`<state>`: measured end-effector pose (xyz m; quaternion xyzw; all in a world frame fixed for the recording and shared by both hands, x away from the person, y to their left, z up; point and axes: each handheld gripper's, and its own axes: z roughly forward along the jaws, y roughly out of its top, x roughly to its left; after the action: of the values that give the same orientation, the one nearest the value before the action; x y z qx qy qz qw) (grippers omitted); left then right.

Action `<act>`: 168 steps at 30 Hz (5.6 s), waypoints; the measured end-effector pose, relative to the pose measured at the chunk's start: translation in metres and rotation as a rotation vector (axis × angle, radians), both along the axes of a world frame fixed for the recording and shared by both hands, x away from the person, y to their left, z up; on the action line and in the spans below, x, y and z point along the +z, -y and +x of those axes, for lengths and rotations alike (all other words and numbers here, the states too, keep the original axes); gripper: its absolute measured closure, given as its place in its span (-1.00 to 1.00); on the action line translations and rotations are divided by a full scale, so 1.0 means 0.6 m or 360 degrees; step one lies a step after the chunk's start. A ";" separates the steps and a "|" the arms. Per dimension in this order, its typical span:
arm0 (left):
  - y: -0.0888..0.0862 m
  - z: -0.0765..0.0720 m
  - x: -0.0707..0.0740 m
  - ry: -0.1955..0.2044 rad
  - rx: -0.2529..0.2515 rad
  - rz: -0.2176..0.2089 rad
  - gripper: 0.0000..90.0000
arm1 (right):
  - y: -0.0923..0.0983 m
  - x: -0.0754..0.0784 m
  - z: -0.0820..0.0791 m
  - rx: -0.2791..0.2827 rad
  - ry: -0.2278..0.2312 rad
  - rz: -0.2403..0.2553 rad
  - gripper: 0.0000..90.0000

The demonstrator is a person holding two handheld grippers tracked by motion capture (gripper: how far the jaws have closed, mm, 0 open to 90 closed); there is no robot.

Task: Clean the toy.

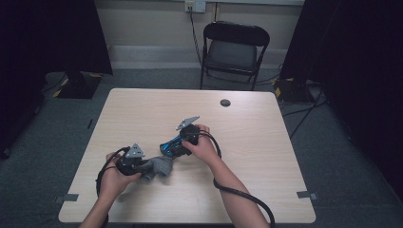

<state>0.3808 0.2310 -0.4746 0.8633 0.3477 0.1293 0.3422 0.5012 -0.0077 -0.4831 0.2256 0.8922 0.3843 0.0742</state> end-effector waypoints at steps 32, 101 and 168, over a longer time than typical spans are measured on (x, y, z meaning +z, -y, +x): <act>-0.040 0.030 -0.005 0.0075 0.0235 -0.0071 0.56 | -0.001 0.001 0.001 0.0002 -0.0005 -0.0009 -0.94; 0.099 0.224 -0.002 0.0079 0.0310 -0.0123 0.02 | 0.003 0.000 0.003 0.0021 -0.0003 0.0010 -0.93; 0.057 0.200 -0.008 -0.0085 0.0078 -0.0077 0.61 | 0.004 -0.002 0.002 0.0014 0.0002 0.0027 -0.93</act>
<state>0.5011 0.1968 -0.4791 0.8491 0.3808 0.1060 0.3504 0.5026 -0.0103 -0.4843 0.2222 0.8898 0.3923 0.0711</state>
